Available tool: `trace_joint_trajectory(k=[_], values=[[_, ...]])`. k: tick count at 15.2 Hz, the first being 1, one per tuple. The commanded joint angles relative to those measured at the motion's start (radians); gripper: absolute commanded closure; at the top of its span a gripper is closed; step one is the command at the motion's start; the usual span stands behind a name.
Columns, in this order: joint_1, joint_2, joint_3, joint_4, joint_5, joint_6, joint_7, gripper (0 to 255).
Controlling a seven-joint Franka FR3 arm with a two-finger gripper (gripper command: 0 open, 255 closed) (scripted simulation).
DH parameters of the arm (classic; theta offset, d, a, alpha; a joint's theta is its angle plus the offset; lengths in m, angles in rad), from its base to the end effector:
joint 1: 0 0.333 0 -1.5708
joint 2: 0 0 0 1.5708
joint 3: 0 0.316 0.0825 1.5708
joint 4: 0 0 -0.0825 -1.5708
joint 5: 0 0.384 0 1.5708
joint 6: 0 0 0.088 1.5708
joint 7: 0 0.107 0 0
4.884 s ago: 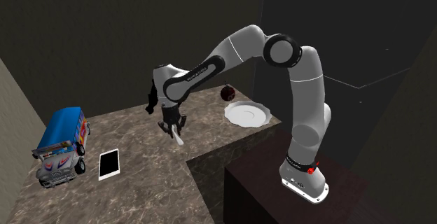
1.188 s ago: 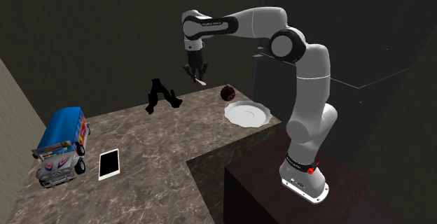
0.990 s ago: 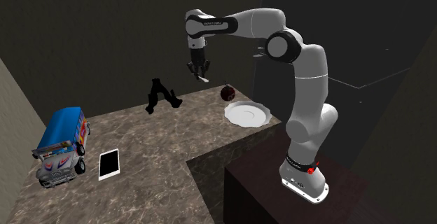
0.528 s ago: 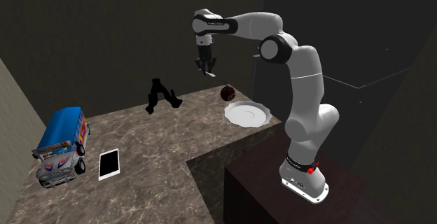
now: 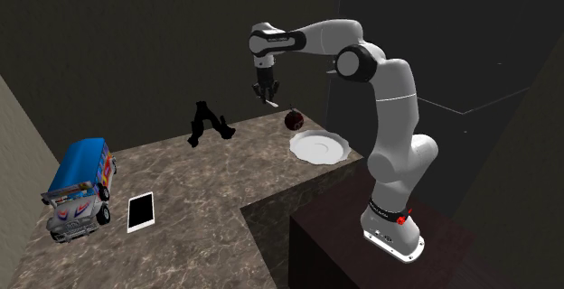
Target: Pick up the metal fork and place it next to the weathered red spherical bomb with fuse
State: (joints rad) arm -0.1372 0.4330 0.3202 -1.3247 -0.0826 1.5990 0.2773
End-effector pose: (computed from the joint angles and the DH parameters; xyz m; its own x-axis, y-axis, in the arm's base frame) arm 0.6637 0.0744 0.4863 0.9839 -0.1027 -0.1460 -0.1055 -0.9944 -0.0115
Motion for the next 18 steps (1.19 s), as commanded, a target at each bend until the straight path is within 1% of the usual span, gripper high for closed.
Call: trace_joint_trajectory(k=[1,9,18], values=[[-0.001,0.003,-0.001,-0.020,-0.001,0.024,0.000,255],[-0.007,0.009,-0.004,-0.119,-0.004,0.128,0.000,255],[-0.009,0.034,-0.009,-0.204,-0.012,0.237,0.003,255]])
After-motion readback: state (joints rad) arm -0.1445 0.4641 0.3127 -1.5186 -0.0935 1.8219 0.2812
